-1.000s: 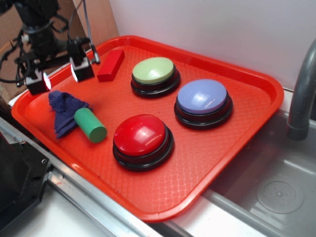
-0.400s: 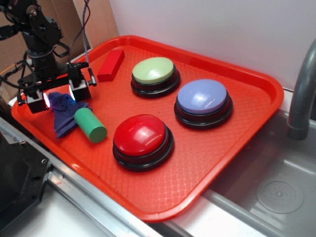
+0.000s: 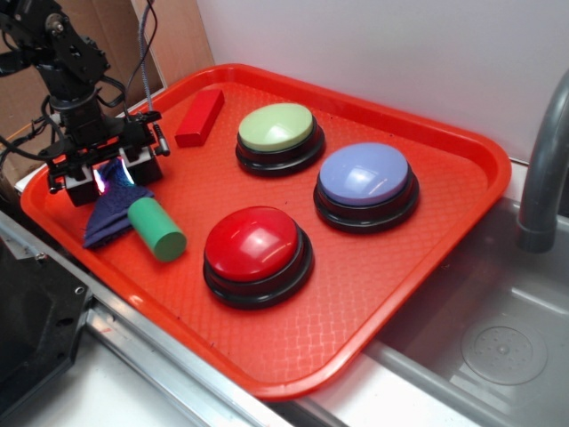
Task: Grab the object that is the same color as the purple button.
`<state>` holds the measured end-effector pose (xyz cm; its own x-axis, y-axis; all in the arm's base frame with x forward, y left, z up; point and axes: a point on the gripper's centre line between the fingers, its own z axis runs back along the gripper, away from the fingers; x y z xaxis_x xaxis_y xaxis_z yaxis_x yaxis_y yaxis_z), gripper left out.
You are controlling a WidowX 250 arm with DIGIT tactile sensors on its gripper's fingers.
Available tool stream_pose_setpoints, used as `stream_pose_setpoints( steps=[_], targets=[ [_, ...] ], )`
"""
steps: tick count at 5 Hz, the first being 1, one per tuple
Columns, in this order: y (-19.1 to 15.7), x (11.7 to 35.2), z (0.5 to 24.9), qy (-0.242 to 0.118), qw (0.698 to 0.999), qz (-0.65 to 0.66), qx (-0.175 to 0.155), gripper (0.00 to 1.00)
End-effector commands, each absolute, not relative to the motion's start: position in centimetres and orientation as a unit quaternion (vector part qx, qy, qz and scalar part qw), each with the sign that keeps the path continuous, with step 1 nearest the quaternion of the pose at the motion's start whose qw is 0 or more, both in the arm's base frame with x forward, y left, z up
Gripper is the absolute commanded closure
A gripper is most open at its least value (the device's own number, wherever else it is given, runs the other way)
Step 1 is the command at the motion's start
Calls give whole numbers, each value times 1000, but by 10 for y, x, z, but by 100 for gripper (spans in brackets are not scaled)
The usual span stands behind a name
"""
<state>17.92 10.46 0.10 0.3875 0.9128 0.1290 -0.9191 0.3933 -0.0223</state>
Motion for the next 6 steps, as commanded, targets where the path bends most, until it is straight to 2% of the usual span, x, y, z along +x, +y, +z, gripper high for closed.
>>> stream_pose_setpoints(
  steps=[1, 2, 3, 4, 5, 6],
  targets=[
    [115, 180, 13, -69, 840, 536, 37, 100],
    [105, 189, 43, -72, 872, 483, 34, 100],
    [90, 200, 75, -55, 912, 403, 44, 100],
    [66, 208, 103, -37, 953, 300, 22, 100],
    [37, 212, 142, -38, 982, 183, 15, 100],
    [15, 212, 169, -54, 989, 135, 22, 100]
  ],
)
